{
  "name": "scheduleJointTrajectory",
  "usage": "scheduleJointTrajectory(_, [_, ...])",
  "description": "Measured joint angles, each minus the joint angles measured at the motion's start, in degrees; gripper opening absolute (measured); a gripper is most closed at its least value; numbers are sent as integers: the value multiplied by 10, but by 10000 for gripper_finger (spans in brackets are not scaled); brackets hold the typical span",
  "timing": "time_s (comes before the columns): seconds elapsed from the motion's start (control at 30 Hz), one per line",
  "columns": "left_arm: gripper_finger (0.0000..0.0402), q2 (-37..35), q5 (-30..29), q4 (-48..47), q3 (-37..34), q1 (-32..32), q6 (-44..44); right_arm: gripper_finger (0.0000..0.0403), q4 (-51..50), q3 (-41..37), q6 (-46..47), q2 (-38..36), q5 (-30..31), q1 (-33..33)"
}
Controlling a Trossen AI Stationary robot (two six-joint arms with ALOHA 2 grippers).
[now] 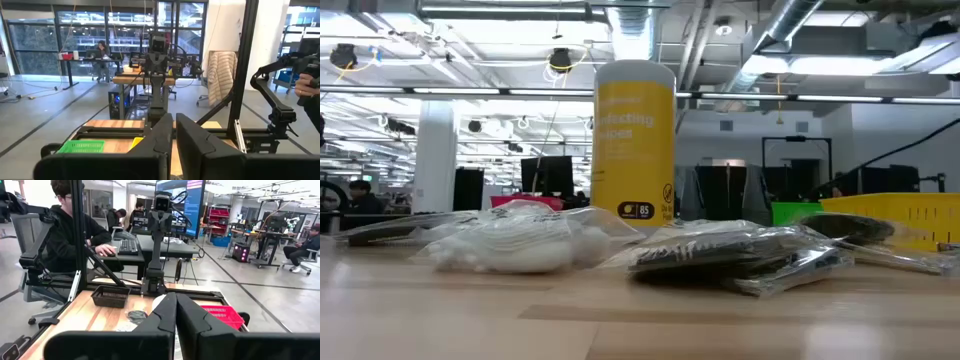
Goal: Pick & Place Travel size toiletries
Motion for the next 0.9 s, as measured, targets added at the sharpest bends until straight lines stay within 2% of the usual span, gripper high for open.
scheduleJointTrajectory(0.47, [16,42,0,1,0,0,-1,0,-49,-3,2,7,4,0])
scheduleJointTrajectory(0.7, [16,75,0,4,-1,0,-1,6,-125,-4,58,50,84,-1])
scheduleJointTrajectory(0.9, [16,87,0,4,-1,0,-1,24,-131,-4,77,103,95,-1])
